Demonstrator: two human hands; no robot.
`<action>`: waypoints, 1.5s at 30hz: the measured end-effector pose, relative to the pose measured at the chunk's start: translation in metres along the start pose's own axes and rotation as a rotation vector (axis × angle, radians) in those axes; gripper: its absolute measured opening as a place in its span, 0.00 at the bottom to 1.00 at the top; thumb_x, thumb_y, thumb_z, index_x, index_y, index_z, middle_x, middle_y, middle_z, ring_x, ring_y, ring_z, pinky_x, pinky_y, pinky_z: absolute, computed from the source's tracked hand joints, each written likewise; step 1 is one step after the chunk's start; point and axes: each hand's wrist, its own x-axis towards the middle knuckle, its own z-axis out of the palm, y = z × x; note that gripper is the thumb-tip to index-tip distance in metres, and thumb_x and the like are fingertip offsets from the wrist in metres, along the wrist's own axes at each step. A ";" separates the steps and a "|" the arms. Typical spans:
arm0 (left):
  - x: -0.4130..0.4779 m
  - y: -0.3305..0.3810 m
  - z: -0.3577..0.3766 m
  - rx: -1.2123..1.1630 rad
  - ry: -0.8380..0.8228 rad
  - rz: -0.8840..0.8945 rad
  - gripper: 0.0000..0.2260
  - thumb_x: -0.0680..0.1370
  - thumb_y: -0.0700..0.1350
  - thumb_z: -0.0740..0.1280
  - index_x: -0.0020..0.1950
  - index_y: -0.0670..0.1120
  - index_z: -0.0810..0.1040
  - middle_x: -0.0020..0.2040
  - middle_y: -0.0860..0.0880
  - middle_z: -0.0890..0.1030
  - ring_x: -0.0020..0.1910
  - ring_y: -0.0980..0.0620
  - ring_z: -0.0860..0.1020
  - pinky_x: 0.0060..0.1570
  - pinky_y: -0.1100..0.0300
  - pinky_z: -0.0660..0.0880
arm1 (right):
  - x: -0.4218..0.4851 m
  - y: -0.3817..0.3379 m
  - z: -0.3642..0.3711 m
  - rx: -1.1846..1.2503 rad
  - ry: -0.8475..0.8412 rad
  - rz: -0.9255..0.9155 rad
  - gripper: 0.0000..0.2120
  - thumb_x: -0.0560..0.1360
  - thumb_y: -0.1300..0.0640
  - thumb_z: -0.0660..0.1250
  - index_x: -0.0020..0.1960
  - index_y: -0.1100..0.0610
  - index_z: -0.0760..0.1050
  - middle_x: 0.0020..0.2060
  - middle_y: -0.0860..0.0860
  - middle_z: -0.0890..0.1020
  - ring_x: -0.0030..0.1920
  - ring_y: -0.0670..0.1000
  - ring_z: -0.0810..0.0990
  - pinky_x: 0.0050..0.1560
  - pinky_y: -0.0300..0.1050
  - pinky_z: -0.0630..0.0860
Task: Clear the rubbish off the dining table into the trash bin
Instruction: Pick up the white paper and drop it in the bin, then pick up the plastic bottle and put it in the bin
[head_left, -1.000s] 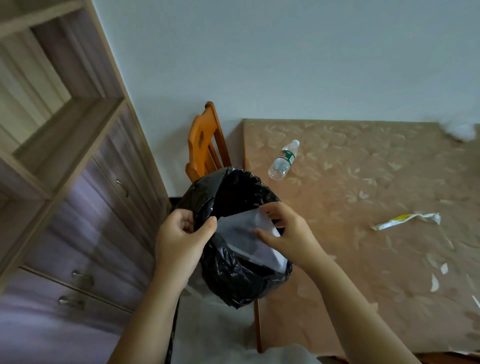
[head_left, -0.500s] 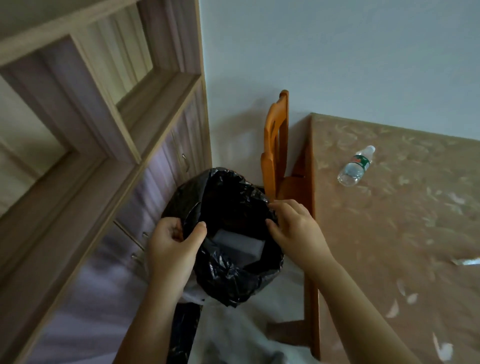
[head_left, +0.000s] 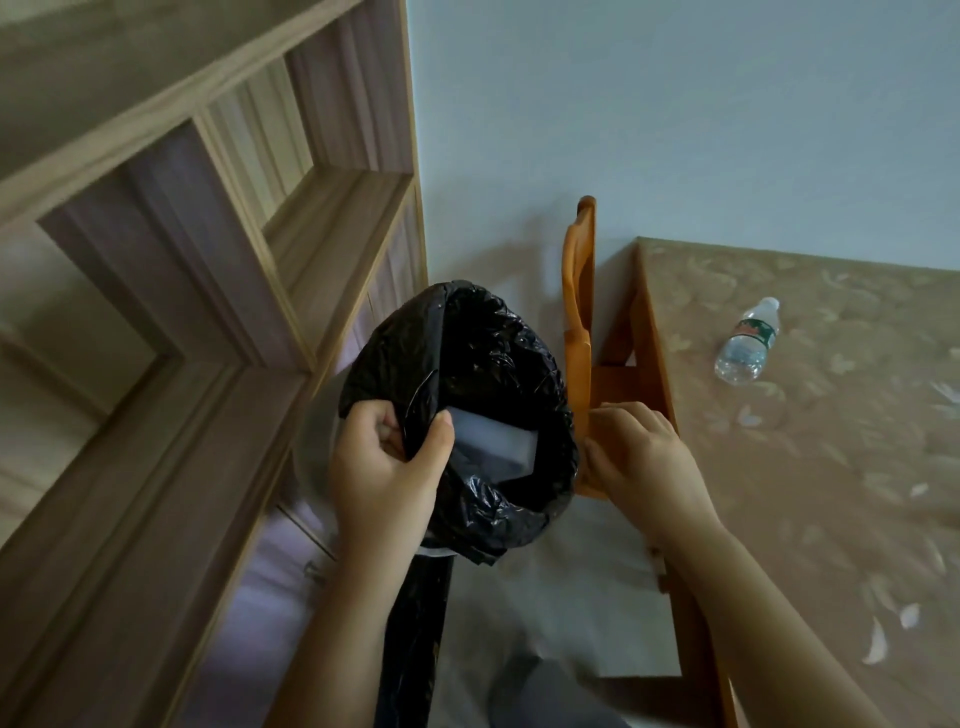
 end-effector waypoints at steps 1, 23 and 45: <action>0.007 0.001 0.005 -0.003 0.001 0.007 0.11 0.69 0.47 0.71 0.41 0.41 0.74 0.35 0.44 0.77 0.33 0.49 0.74 0.32 0.60 0.71 | 0.007 0.001 0.001 -0.005 0.008 0.006 0.13 0.71 0.58 0.67 0.55 0.61 0.76 0.53 0.58 0.79 0.54 0.60 0.76 0.50 0.53 0.74; 0.225 0.056 0.205 -0.261 -0.187 0.268 0.09 0.71 0.42 0.71 0.39 0.49 0.71 0.33 0.52 0.73 0.29 0.62 0.72 0.31 0.71 0.68 | 0.211 0.111 -0.017 -0.042 0.292 0.279 0.13 0.72 0.57 0.66 0.55 0.59 0.74 0.51 0.57 0.79 0.52 0.59 0.75 0.49 0.54 0.74; 0.276 0.063 0.416 -0.327 -0.718 0.350 0.07 0.70 0.53 0.68 0.41 0.53 0.72 0.36 0.53 0.77 0.35 0.59 0.77 0.35 0.67 0.74 | 0.211 0.241 0.004 0.015 0.410 1.054 0.20 0.71 0.53 0.68 0.60 0.56 0.69 0.57 0.56 0.76 0.58 0.57 0.73 0.50 0.53 0.74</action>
